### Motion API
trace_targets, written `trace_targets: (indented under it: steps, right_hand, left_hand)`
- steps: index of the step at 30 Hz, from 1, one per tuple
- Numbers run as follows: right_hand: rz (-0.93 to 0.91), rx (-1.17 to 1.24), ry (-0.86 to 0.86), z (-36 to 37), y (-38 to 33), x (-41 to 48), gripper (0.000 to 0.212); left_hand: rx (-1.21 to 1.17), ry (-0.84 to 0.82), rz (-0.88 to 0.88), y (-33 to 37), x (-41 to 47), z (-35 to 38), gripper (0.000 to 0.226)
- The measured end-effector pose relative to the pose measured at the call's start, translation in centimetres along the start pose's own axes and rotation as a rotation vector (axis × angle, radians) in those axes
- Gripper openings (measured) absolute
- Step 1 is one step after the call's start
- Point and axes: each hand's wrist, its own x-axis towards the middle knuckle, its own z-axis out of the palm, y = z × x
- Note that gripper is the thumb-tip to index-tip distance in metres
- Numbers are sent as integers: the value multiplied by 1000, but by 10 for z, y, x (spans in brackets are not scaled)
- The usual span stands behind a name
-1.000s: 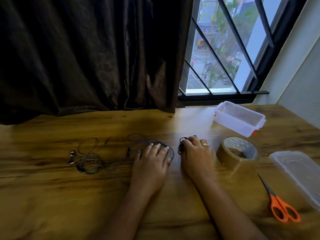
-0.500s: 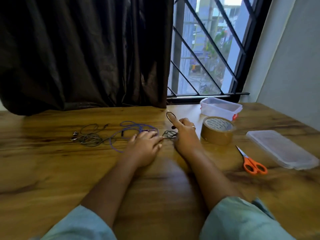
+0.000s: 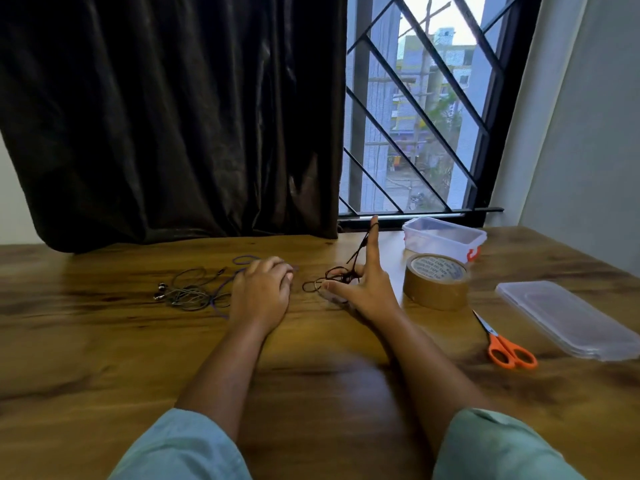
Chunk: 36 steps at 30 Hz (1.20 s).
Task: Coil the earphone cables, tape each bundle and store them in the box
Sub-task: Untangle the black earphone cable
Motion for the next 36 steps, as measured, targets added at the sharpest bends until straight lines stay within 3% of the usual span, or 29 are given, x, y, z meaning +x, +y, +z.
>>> trace_targets:
  steps: [2,5,10,14,17,20,23,27,29,31,33,36]
  right_hand:
    - [4,22,-19,4,2,7,129]
    - [7,108,-94,12,2,15,122]
    - [4,240,-156,19,7,27,105]
    - [37,333,-90,19,7,29,72]
    - [41,366,64,9,6,31,54]
    - [7,325,198,7,1,30,36]
    - [51,401,246,7,-4,29,4]
    - [207,642,205,0,-15,26,32]
    - [236,587,83,-1,-14,23,59]
    - [270,544,-29,1,-13,23,70]
    - [312,561,-11,2,-10,26,59]
    - [317,467,-89,-4,-4,28,24]
  left_hand:
    - [-242,101,-39,12,0,-4,37]
    - [-555,-36,-46,35,0,-6,30]
    - [-593,-130,-66,29,8,0,32]
    - [-881,-223,-196,23,11,-2,35]
    - [-804,-305,-136,22,11,-1,37]
    - [-655,-236,-95,23,14,-5,42]
    - [-554,-183,-86,25,18,-11,49]
    - [-582,-200,-158,24,17,-5,43]
    - [-805,-209,-241,28,18,-8,38]
    - [-1013,-197,-343,31,21,-13,41]
    - [-1147,-190,-426,32,22,-18,43]
    - [-1406,-159,-527,31,24,-23,44]
